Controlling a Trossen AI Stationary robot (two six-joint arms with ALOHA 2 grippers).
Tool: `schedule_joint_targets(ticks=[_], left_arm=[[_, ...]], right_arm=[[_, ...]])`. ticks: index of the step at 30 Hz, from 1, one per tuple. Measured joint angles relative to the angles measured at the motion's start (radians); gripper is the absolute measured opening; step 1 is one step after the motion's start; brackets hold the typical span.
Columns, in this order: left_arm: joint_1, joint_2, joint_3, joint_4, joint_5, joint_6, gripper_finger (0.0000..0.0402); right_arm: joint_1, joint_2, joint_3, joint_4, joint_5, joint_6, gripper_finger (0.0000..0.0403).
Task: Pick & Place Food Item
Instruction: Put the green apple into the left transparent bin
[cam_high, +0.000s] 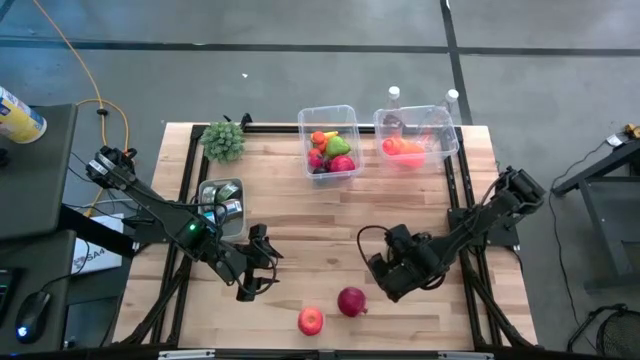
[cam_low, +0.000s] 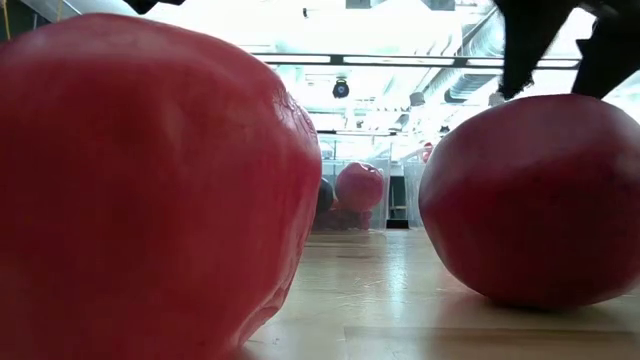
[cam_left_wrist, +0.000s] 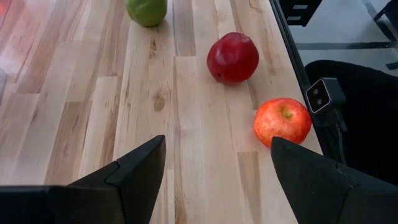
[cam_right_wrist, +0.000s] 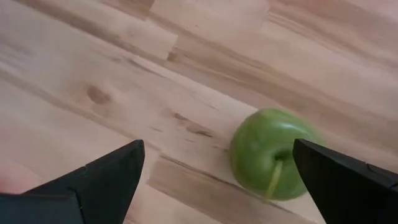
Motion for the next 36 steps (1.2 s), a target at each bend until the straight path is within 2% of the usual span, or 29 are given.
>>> schedule_joint_targets(ticks=[19, 28, 36], left_arm=[[0.000, 0.000, 0.000, 0.000, 0.000, 0.000, 0.0282], [0.000, 0.000, 0.000, 0.000, 0.000, 0.000, 0.0282], [0.000, 0.000, 0.000, 0.000, 0.000, 0.000, 0.0282]], right_arm=[[0.032, 0.000, -0.001, -0.101, -0.027, -0.016, 0.0400], [0.009, 0.001, -0.083, -0.047, -0.048, -0.016, 0.0400], [0.008, 0.002, -0.085, -0.044, -0.063, -0.044, 0.0400]])
